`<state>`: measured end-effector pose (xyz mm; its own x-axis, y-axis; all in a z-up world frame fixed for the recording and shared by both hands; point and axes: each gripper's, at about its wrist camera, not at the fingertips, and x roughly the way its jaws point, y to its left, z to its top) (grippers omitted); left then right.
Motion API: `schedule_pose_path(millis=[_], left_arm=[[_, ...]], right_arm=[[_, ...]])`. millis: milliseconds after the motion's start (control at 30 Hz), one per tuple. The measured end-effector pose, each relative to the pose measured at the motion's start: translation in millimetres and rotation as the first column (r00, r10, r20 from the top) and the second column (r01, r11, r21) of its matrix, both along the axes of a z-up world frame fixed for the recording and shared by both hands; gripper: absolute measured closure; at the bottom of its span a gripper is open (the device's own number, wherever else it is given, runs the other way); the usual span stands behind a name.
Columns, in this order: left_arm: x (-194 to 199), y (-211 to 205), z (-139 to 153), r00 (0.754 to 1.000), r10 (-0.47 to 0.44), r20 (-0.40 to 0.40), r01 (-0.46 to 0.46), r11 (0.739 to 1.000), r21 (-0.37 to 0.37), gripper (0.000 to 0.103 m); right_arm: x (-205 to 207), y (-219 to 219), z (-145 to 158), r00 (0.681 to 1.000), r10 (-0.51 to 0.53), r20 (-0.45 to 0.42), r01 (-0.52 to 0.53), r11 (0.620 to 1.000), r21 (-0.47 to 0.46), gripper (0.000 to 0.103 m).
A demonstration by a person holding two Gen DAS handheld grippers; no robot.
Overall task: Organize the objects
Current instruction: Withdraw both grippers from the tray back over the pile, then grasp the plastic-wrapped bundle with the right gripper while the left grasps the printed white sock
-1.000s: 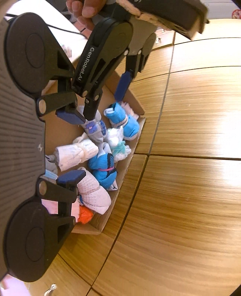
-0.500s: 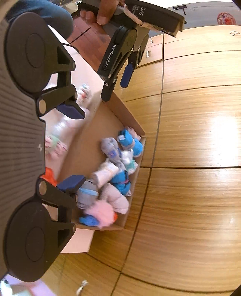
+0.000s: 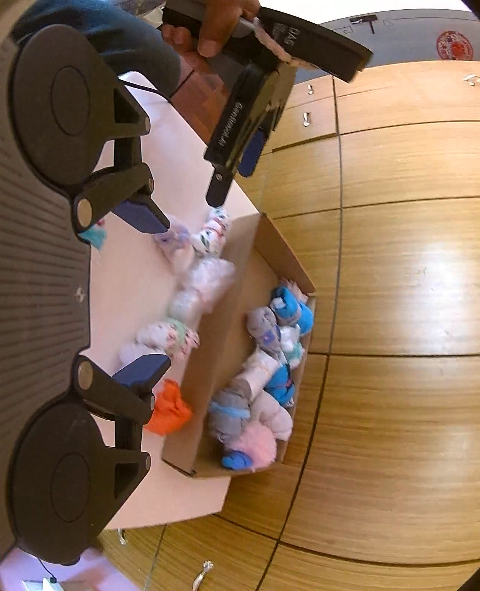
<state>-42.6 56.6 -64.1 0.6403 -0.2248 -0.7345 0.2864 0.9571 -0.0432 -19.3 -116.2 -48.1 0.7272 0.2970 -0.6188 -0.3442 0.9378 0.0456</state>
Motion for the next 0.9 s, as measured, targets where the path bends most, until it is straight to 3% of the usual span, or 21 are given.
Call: schedule_pose_path(millis=[400, 633, 900], left_arm=[[3.3, 10.7, -12.3, 0.999, 0.026, -0.022, -0.026, 1.000, -0.008, 0.020], [29.8, 8.1, -28.3, 0.998, 0.026, -0.057, -0.028, 0.999, -0.037, 0.020], [51.4, 3.6, -40.3, 0.998, 0.022, -0.065, -0.025, 0.999, -0.046, 0.018]], right_arm=[[-11.2, 42.9, -41.4, 0.998, 0.064, 0.010, -0.063, 0.990, -0.124, 0.034], [5.5, 24.1, -28.9, 0.999, 0.012, 0.040, -0.008, 0.994, -0.108, 0.034], [40.5, 18.1, -11.9, 0.994, 0.076, 0.078, -0.064, 0.986, -0.157, 0.037]])
